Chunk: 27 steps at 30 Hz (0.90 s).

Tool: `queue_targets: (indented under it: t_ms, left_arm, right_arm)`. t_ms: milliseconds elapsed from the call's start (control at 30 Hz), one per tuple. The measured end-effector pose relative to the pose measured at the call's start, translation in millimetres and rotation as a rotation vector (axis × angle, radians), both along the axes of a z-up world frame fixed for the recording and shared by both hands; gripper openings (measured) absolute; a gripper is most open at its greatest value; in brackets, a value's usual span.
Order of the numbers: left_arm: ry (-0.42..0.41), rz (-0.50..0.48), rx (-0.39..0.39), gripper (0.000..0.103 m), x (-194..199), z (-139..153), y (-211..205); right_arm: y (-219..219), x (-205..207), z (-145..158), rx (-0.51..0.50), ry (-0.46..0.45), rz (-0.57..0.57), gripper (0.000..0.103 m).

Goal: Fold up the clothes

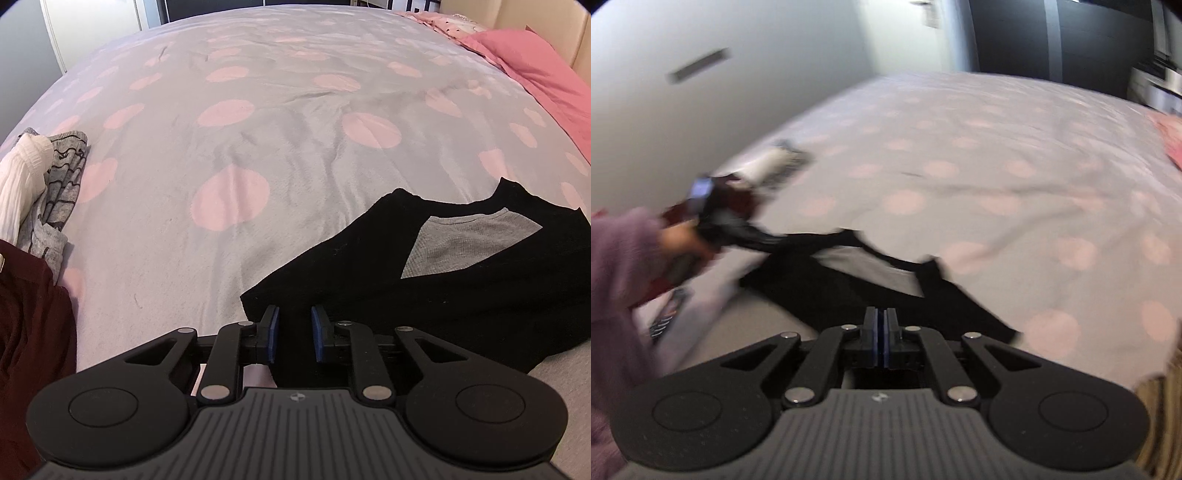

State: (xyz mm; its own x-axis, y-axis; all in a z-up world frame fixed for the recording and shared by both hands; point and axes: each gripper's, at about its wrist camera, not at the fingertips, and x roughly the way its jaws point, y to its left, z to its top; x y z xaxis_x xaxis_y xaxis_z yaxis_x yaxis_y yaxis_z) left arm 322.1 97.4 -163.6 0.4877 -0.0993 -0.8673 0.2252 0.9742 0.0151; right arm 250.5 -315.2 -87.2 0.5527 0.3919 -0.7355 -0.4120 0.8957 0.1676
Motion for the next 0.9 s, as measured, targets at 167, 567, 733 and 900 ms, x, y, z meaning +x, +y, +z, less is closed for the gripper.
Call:
queue_targets:
  t_ms: [167, 567, 733, 900]
  left_arm:
    - [0.0, 0.007, 0.001, 0.016, 2.1, -0.8, -0.5]
    - [0.005, 0.019, -0.027, 0.018, 4.8, -2.8, 4.7]
    - [0.004, 0.023, -0.022, 0.018, 4.5, -2.4, 3.5]
    - [-0.003, 0.023, -0.031, 0.018, 3.9, -0.4, 4.0]
  right_arm:
    - [-3.7, 42.2, -48.9, -0.121, 0.048, -0.203, 0.004]
    - [10.0, 88.5, -92.9, -0.25, 0.076, -0.339, 0.01]
    - [1.4, 70.7, -81.4, -0.18, 0.066, -0.283, 0.013]
    - [34.8, 33.9, -78.6, -0.304, -0.03, 0.032, 0.021]
